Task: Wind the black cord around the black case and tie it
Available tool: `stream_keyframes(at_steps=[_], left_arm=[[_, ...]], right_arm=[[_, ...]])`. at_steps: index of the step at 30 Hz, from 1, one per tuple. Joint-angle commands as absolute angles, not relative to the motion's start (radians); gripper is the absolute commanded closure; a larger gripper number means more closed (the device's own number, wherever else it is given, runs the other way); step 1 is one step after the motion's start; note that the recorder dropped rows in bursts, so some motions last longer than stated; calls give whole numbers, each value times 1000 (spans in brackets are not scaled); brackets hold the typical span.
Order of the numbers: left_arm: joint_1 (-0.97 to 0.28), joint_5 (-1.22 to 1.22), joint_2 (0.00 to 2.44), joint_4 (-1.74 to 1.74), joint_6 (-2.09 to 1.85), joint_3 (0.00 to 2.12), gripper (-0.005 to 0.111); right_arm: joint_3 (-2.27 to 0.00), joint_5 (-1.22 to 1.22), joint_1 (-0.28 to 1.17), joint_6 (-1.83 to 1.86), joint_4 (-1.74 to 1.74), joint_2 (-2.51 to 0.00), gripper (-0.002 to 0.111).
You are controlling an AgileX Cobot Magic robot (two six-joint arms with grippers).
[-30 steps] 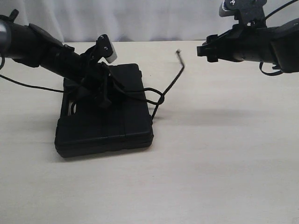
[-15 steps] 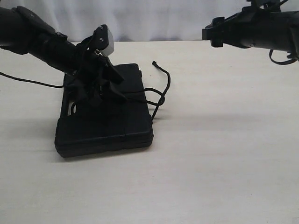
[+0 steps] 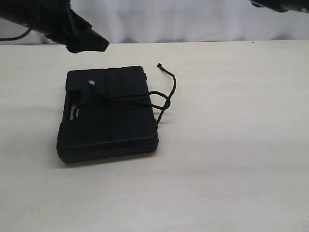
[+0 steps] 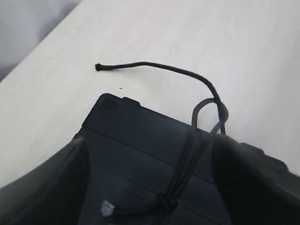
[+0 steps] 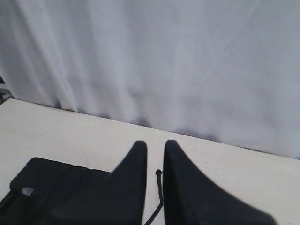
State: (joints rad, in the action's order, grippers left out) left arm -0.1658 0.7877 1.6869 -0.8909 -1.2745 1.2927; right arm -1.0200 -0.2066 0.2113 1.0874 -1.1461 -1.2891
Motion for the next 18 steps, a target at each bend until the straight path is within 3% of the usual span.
stream_keyframes(at_steps=[1, 5, 7, 10, 11, 12, 18], left_arm=[[-127, 928, 1579, -1000, -1259, 1217, 39], [-130, 993, 1529, -1010, -1209, 1188, 40], [-130, 971, 1479, -1006, -1098, 1188, 49], [-128, 899, 1338, -1008, -926, 1188, 89], [-128, 901, 1309, -1008, -926, 1188, 93], [-128, 906, 1237, -1000, -924, 1188, 104], [-128, 775, 833, -848, -814, 1166, 107]], right_arm=[[-930, -243, 207, 1084, -1145, -1170, 104], [-871, -233, 212, 1084, -1156, -1084, 104], [-852, -259, 212, 1084, -1167, -1005, 104], [-835, -349, 212, 1059, -1167, -828, 104], [-832, -359, 212, 1052, -1167, -790, 104], [-831, -387, 212, 1050, -1163, -718, 104], [-785, -394, 212, 850, -967, -434, 104]])
